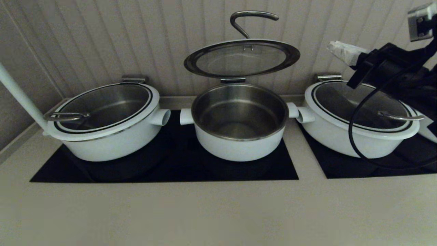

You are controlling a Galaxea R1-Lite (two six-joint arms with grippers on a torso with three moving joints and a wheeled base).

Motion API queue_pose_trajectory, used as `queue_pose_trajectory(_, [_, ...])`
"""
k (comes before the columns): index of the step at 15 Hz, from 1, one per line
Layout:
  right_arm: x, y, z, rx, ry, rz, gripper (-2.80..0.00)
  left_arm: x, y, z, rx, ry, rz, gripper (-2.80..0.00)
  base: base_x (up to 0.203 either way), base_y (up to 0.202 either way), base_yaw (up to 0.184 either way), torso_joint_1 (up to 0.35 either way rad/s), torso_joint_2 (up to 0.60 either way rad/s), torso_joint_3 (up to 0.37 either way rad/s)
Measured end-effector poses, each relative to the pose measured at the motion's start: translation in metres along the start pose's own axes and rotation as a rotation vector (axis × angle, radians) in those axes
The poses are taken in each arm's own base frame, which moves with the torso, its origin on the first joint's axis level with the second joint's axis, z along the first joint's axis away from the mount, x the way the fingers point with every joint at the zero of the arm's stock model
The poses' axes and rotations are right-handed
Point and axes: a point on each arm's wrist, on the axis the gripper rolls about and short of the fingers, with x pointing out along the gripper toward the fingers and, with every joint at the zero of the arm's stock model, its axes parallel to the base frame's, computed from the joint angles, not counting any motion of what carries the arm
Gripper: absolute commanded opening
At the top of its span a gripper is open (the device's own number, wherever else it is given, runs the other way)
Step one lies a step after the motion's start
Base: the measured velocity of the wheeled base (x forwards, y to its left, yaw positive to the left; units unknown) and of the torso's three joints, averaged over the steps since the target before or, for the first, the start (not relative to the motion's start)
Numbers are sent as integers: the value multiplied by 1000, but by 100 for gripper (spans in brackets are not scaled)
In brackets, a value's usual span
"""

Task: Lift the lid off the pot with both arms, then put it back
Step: Close the pot lid

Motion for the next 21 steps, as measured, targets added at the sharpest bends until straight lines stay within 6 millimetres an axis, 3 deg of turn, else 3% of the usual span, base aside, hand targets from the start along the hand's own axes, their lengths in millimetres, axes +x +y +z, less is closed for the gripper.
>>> queue_pose_trajectory(7, [1,-1,1,-4,-9,-1,-280,-17,-1,-7,7,-225,72,-280,74,-18,1,-1,0,4])
queue_pose_trajectory(14, [-4,3,5,7,13,9,-280,-19,-2,-9,-10,-263,73,-280,0,0,0,0,0,0])
queue_pose_trajectory(21, [-30,20,17,11,16,39,-280,-19,-2,-9,-11,-263,72,-280,0,0,0,0,0,0])
